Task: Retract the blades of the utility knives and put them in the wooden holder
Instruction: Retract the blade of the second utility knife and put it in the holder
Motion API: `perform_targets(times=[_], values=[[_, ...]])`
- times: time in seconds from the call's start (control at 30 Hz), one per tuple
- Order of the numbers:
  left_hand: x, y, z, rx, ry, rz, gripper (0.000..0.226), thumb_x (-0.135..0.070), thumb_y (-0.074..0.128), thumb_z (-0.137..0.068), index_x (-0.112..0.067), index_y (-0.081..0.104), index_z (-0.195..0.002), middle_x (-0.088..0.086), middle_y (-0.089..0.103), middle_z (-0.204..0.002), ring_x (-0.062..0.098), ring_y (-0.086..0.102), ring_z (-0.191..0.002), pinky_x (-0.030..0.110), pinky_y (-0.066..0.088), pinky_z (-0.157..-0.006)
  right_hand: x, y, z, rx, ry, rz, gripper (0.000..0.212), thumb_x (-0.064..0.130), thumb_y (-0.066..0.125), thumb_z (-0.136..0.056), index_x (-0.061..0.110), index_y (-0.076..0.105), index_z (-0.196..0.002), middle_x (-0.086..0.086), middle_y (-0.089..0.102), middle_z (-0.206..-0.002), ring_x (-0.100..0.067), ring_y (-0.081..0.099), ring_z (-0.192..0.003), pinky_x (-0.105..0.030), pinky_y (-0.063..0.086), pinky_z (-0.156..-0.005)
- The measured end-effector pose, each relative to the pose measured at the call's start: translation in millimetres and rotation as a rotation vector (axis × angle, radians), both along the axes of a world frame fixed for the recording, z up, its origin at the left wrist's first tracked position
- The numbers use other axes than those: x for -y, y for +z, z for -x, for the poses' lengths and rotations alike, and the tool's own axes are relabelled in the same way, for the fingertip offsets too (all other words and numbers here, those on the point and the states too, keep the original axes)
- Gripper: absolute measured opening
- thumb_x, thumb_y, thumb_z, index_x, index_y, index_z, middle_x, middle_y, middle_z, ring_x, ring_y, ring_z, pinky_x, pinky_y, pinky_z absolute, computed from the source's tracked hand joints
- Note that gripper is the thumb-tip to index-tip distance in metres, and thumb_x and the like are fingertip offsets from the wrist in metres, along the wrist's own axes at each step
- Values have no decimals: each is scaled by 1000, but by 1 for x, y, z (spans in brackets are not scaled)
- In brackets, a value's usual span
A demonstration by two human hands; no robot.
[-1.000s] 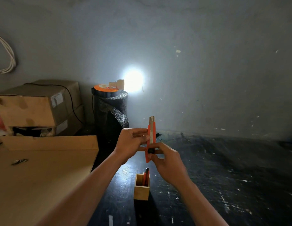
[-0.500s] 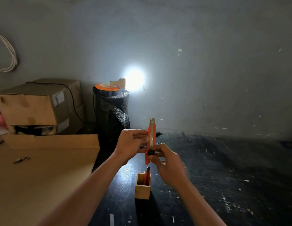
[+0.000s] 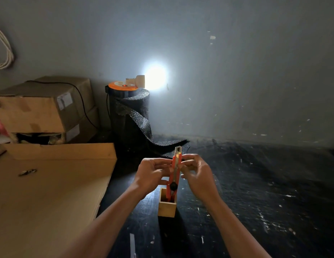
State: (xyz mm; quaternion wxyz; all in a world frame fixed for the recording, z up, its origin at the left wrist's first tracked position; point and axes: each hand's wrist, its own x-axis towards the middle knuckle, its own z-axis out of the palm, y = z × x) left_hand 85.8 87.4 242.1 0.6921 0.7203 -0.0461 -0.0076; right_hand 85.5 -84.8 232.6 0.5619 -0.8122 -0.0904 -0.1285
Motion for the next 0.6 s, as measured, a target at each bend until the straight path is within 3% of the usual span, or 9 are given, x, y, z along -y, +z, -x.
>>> perform_targets(times=[0.2,0.3,0.4,0.6], values=[[-1,-35,-21,-80,-3,45,20,8,72,-88,-6,79,-100,12,83,-88,26,82,-76,35,66,-62,-1,-25,-30,-74,22,-63,15,23,77,-86,18,72,-99,-2,78,-85,-18,76,-81,-51,63,-71],[-4,-62,-38,-103,32,0,17,0,79,-85,-6,80,-101,14,83,-92,26,81,-83,34,66,-69,-2,-46,-47,-117,17,-27,13,24,78,-84,18,72,-93,-4,77,-84,-20,76,-79,-52,63,-71],[-10,-98,-55,-143,78,-133,31,-9,84,-83,-10,77,-113,9,81,-104,24,79,-97,31,64,-76,-4,-69,-67,-158,-4,16,18,31,79,-81,20,70,-92,-4,76,-85,-19,75,-80,-52,62,-73],[-15,-162,-73,-283,99,-410,62,-15,86,-81,-13,63,-138,11,69,-135,24,68,-120,35,56,-98,-14,-105,-106,-209,-66,141,10,23,76,-85,21,68,-91,2,75,-82,-15,73,-76,-47,61,-73]])
